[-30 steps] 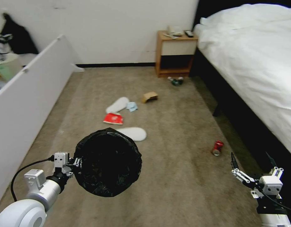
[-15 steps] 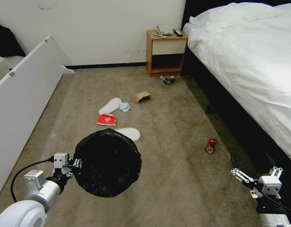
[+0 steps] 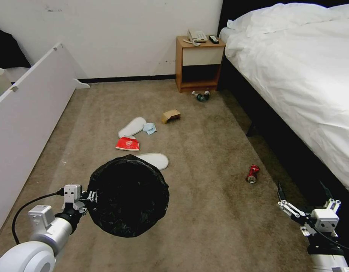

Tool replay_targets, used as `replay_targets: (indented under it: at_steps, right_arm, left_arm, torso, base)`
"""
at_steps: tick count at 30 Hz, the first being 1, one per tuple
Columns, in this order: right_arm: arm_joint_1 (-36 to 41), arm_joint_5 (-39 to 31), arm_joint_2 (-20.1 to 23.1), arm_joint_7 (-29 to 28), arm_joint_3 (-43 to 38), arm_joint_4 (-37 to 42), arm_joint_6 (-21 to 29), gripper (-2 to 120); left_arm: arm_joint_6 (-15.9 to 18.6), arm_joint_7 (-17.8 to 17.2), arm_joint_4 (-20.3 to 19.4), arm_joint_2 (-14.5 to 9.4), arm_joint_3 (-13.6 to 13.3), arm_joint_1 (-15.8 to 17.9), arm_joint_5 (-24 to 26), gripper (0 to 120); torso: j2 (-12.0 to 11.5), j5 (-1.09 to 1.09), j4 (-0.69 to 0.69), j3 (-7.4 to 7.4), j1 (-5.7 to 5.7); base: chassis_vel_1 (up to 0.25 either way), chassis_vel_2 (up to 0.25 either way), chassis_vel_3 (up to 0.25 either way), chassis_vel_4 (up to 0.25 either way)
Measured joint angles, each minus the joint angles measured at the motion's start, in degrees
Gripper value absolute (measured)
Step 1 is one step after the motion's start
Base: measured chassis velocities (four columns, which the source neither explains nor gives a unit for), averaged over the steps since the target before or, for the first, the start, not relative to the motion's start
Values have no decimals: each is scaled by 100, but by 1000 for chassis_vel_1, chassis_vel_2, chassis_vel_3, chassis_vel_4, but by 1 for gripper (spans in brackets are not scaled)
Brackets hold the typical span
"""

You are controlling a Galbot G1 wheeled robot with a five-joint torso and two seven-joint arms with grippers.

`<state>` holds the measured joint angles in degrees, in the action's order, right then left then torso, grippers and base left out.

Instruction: Pick up the trash bin, then pick up the garbage from the floor and place it into the trash bin.

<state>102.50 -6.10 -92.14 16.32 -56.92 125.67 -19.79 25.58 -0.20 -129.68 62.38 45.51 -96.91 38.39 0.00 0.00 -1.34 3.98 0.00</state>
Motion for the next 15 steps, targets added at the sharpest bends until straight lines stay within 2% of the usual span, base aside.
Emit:
replay_targets:
  at_steps: [9, 15]
  right_arm:
    - [-17, -22, 0, -2, 7, -15, -33, 100]
    - [-18, -24, 0, -3, 7, -25, -47, 100]
  left_arm:
    - [0, -6, -23, 37, 31, -42, -3, 0]
    - [-1, -6, -42, 69, 34, -57, -11, 0]
  torso:
    - [0, 0, 0, 0, 0]
    - [0, 0, 0, -1, 0]
  base:
    - [0, 0, 0, 0]
    - [-62, 58, 68, -69]
